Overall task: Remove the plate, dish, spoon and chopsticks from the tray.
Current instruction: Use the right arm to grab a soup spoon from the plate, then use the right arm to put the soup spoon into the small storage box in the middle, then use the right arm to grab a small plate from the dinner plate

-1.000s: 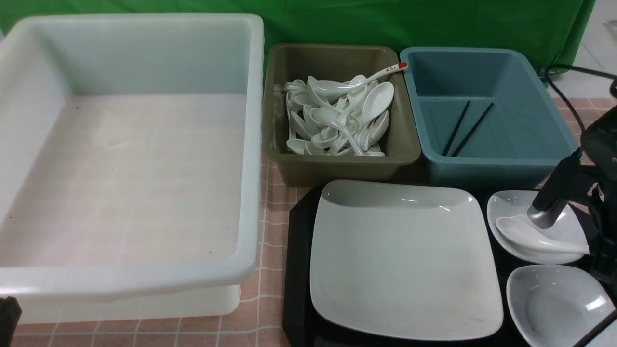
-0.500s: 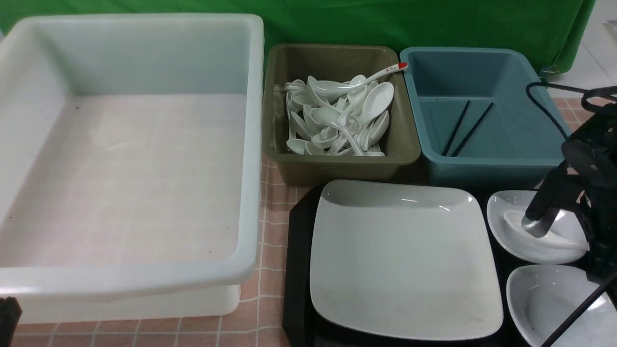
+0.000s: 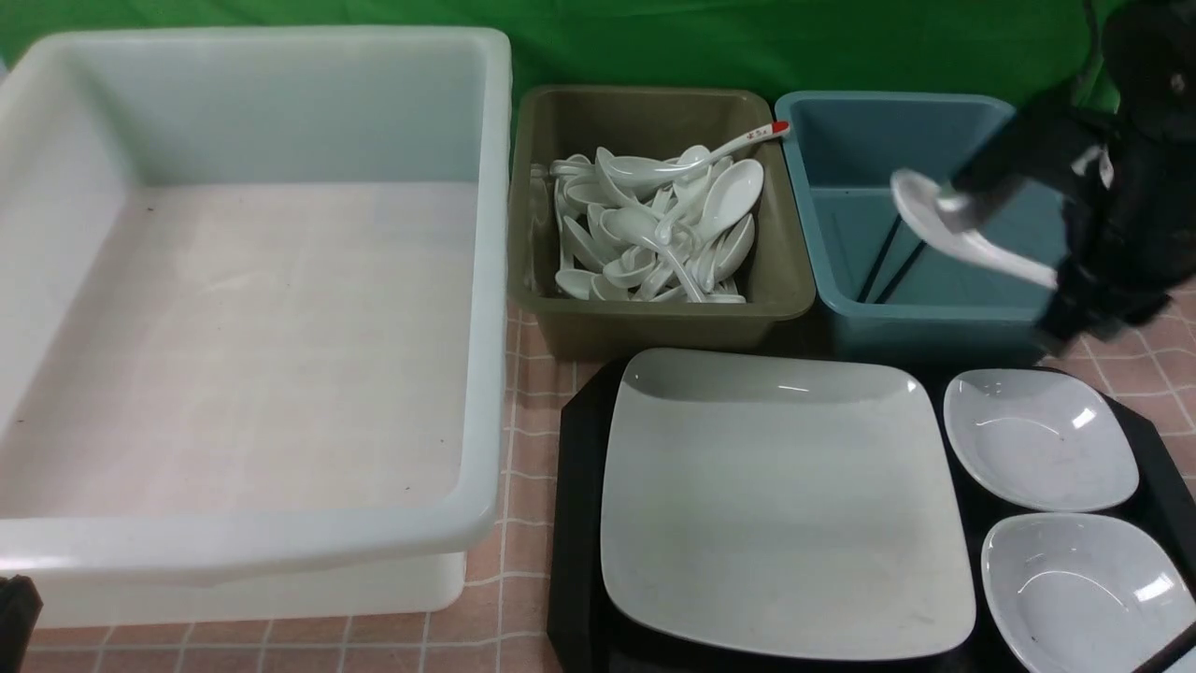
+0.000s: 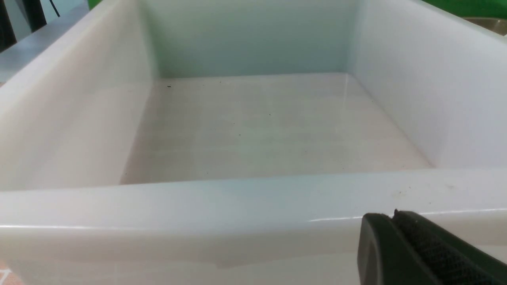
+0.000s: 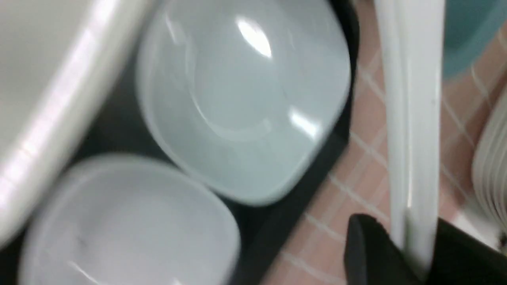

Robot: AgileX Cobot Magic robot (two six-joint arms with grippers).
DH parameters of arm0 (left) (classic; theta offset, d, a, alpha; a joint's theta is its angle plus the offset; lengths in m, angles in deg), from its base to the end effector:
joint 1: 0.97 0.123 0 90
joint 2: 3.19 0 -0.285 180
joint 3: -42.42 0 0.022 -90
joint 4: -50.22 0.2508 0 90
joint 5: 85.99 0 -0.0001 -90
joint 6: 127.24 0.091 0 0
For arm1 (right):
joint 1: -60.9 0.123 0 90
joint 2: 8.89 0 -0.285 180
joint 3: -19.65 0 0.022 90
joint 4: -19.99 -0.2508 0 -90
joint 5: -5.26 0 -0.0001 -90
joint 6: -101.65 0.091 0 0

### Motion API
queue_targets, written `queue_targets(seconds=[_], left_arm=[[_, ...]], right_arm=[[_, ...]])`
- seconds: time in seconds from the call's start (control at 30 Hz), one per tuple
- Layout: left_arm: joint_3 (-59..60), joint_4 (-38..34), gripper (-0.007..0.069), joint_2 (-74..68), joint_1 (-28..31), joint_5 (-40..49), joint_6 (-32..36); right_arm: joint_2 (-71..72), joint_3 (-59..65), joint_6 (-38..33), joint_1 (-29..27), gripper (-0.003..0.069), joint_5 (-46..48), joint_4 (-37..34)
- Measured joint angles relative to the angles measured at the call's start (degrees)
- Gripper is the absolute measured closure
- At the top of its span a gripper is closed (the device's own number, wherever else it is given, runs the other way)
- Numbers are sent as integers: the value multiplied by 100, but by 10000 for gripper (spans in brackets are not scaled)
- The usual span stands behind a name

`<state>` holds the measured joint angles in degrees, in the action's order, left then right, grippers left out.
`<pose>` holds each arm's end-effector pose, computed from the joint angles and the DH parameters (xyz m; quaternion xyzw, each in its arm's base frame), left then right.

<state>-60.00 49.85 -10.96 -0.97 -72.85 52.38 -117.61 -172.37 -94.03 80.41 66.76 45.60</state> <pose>0.0558 -0.0001 0.1903 -0.0044 0.7575 -0.0048 0.6528 0.3676 0.0936 0.3088 -0.3533 0.8925 -0.2050 0.1913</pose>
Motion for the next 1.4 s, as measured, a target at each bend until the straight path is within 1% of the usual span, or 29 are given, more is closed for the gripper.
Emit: queue_targets(seconds=[0.03,0.07,0.1,0.13,0.17,0.27,0.37,0.4,0.43,0.5,0.53,0.57,0.6,0.67,0.7,0.73,0.77,0.8,0.87,0.97,1.03,1.1,1.23,1.4], left_arm=[[0,0,620,0,0,0,0],[0,0,620,0,0,0,0],[0,0,620,0,0,0,0],[0,0,620,0,0,0,0],[0,0,620,0,0,0,0],[0,0,620,0,0,0,0],[0,0,620,0,0,0,0],[0,0,620,0,0,0,37],[0,0,620,0,0,0,37],[0,0,620,0,0,0,7],[0,0,620,0,0,0,7],[0,0,620,0,0,0,7],[0,0,620,0,0,0,7],[0,0,620,0,0,0,7],[0,0,620,0,0,0,7],[0,0,620,0,0,0,7],[0,0,620,0,0,0,7],[0,0,620,0,0,0,7],[0,0,620,0,0,0,7],[0,0,620,0,0,0,7],[0,0,620,0,0,0,7],[0,0,620,0,0,0,7],[0,0,620,0,0,0,7],[0,0,620,0,0,0,0]], right_arm=[[-45,-353,76,169,477,-412,-644],[-95,-564,129,234,477,-606,-1054],[-207,-765,149,318,477,-905,-1429],[-230,-840,156,331,477,-955,-1566],[-416,-1090,163,409,477,-1363,-1954],[-985,-1557,176,504,477,-2101,-2374],[-1530,-1789,239,513,475,-2710,-2424],[-1708,-1833,310,513,463,-2903,-2424],[-1708,-1838,319,513,463,-2940,-2424],[-2062,-1845,431,513,384,-3263,-2424],[-2200,-1845,496,513,313,-3342,-2429],[-2213,-1845,496,513,302,-3354,-2429],[-2281,-1845,617,513,232,-3368,-2435],[-2277,-1872,881,513,169,-3296,-2436],[-2242,-1913,1046,513,153,-3194,-2436],[-2192,-1973,1179,513,151,-3021,-2440],[-2119,-2049,1246,513,162,-2795,-2440],[-2024,-2135,1271,513,192,-2499,-2447],[-1798,-2321,1259,513,286,-1728,-2448],[-1292,-2689,1058,513,510,-361,-2453],[-872,-2851,954,513,606,338,-2439],[-438,-2846,944,513,627,344,-2429],[540,-2519,1058,513,629,344,-2438],[2033,-1396,1115,513,629,344,-2438]])
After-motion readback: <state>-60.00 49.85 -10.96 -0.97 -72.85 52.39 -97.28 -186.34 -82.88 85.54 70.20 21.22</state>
